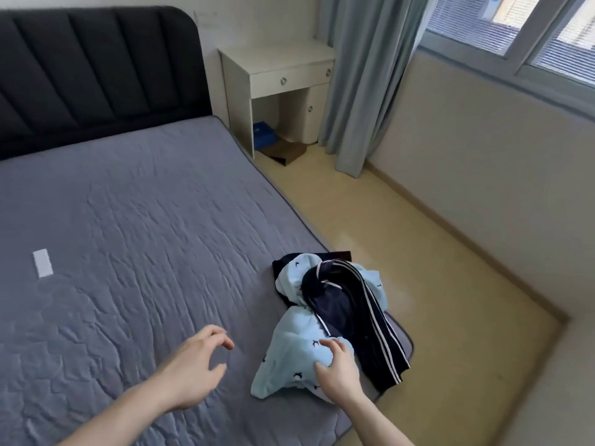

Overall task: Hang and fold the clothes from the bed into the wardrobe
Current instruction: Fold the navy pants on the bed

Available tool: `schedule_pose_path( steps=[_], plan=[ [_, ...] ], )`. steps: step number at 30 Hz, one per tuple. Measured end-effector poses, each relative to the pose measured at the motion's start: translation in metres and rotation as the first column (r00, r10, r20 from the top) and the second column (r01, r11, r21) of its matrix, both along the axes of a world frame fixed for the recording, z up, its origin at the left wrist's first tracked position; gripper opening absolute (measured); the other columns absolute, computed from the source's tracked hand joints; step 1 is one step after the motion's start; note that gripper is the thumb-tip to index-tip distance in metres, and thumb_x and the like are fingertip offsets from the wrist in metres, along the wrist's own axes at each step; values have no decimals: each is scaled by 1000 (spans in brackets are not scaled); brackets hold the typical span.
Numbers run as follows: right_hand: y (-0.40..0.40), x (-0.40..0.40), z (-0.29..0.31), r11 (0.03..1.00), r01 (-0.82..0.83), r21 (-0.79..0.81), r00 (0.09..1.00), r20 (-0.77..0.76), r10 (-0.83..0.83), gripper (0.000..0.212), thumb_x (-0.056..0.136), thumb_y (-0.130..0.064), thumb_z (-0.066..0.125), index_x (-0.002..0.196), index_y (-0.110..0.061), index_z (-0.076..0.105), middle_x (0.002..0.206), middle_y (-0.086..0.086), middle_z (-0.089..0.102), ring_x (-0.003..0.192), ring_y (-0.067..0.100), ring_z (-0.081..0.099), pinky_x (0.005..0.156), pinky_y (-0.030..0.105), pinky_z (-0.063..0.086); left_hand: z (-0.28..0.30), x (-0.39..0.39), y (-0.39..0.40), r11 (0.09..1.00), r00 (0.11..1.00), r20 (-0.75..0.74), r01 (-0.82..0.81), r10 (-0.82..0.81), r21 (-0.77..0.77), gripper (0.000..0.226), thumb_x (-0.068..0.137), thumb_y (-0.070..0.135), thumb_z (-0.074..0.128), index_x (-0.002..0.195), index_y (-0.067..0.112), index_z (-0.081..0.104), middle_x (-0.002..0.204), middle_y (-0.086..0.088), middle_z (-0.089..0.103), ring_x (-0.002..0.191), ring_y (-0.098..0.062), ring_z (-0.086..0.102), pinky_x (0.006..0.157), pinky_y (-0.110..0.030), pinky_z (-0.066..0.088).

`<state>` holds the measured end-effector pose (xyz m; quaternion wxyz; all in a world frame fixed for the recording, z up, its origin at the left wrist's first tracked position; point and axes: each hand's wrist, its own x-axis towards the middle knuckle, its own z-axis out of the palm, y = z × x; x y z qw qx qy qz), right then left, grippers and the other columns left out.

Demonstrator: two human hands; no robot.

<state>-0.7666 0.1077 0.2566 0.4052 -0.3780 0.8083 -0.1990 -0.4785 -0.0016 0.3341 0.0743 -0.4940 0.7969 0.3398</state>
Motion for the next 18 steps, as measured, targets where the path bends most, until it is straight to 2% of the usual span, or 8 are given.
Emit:
schedule_pose_path(
  steps=[2, 4, 8, 11, 13, 15, 16, 18],
  plan=[
    [-22, -29, -35, 999, -41, 36, 999, -30, 42, 51, 94, -20, 57, 144, -23, 51, 160, -1, 29, 124, 10, 53, 92, 16, 46, -20, -24, -16, 1000, 999, 34, -5, 6, -14, 21, 93, 41, 56, 111, 49, 49, 135, 31, 37, 102, 0, 52, 95, -21, 38],
    [-43, -54, -72, 992, -87, 89, 993, -78, 94, 52, 96, -22, 56, 147, -21, 48, 164, 4, 22, 141, 20, 42, 109, 29, 41, -43, -45, -31, 1000, 998, 54, -15, 16, -19, 22, 95, 40, 56, 116, 46, 53, 137, 29, 37, 117, 0, 52, 100, -24, 40],
    [-78, -84, -151, 968, -144, 205, 982, -91, 165, 56, 94, -15, 51, 149, -21, 47, 168, 8, 13, 148, 28, 31, 112, 32, 37, -94, -73, -51, 999, 995, 86, -47, 45, 15, 22, 97, 40, 55, 118, 45, 52, 137, 31, 35, 104, 2, 53, 97, -22, 40],
    [-101, -95, -203, 953, -163, 254, 980, -72, 187, 60, 92, -15, 49, 151, -23, 46, 169, 7, 8, 151, 28, 26, 95, 27, 44, -134, -81, -56, 996, 990, 124, -78, 74, 32, 20, 97, 43, 53, 116, 48, 50, 135, 36, 31, 89, 5, 51, 89, -21, 38],
    [-115, -98, -231, 945, -175, 276, 979, -57, 198, 67, 88, -13, 49, 153, -25, 43, 169, 10, 8, 155, 27, 15, 105, 31, 41, -156, -81, -56, 993, 984, 145, -107, 100, 42, 18, 96, 45, 52, 113, 50, 48, 134, 38, 28, 84, 10, 51, 85, -19, 36],
    [-129, -99, -253, 930, -186, 316, 973, -70, 218, 69, 87, -11, 47, 154, -26, 42, 170, 13, 5, 157, 29, 4, 121, 42, 27, -175, -76, -55, 992, 982, 156, -114, 105, 46, 17, 96, 46, 53, 111, 51, 45, 134, 38, 27, 92, 11, 51, 86, -18, 35],
    [-135, -100, -262, 922, -182, 341, 971, -84, 223, 66, 89, -11, 45, 154, -26, 43, 170, 12, 3, 157, 30, 4, 123, 45, 23, -182, -72, -55, 993, 982, 161, -111, 102, 50, 18, 96, 46, 53, 112, 51, 45, 134, 38, 27, 95, 11, 51, 87, -18, 35],
    [-145, -100, -277, 916, -176, 361, 969, -98, 225, 57, 93, -13, 41, 149, -21, 46, 170, 10, 2, 155, 32, 8, 122, 48, 23, -194, -64, -54, 992, 979, 175, -112, 101, 51, 18, 96, 48, 53, 113, 50, 47, 135, 38, 27, 82, 13, 52, 87, -18, 37]
  ],
)
